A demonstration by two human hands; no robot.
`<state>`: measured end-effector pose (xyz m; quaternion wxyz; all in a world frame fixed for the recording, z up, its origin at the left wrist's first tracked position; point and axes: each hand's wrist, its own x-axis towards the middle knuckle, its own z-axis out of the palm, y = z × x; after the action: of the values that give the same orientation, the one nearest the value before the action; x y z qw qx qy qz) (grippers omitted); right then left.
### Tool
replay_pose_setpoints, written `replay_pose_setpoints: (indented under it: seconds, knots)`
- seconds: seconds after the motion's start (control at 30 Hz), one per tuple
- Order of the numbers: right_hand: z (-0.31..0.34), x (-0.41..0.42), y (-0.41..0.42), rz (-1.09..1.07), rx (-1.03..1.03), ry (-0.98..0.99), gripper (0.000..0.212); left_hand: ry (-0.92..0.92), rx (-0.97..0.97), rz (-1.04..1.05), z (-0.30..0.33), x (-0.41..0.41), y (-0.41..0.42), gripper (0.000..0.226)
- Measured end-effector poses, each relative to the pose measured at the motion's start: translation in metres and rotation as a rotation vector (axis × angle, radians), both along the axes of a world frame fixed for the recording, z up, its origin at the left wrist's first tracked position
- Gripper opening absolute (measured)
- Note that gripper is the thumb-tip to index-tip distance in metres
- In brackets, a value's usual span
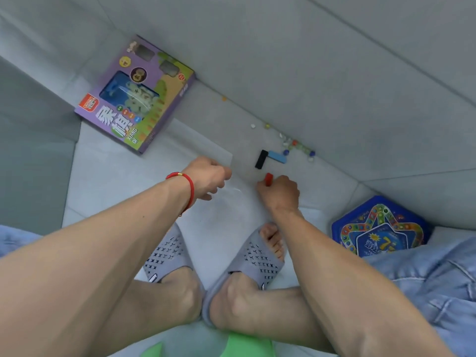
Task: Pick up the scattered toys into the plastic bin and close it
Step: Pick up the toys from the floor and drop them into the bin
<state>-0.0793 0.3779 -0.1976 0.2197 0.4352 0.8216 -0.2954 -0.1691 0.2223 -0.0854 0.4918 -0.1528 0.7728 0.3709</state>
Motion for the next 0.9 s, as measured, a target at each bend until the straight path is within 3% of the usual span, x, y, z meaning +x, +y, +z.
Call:
replay_pose_setpoints:
  seconds: [0.2,0.37,0.5,0.63,0.77,0.9]
  knots:
    - [0.039,-0.014,-0.034,0.344,-0.309,0.338,0.031,-0.185,0.167,0.264,-0.024,0.019,0.009,0.013]
    - [0.023,-0.03,-0.01,0.36,0.081,0.446,0.024,-0.144,0.22,0.483,-0.026,0.009,-0.005,0.016]
    - [-0.015,-0.037,0.028,0.417,0.365,0.244,0.03,-0.099,0.183,0.445,-0.025,0.005,-0.022,0.018]
    - [-0.029,-0.041,0.042,0.561,0.45,0.201,0.017,-0.129,0.15,0.462,-0.03,0.01,-0.041,0.018]
    - [-0.028,-0.037,0.03,0.46,0.495,0.292,0.007,-0.13,0.079,0.467,-0.038,0.012,-0.054,0.019]
    - [-0.033,-0.028,0.02,0.443,0.44,0.266,0.028,-0.145,0.066,0.474,-0.038,0.013,-0.054,0.016]
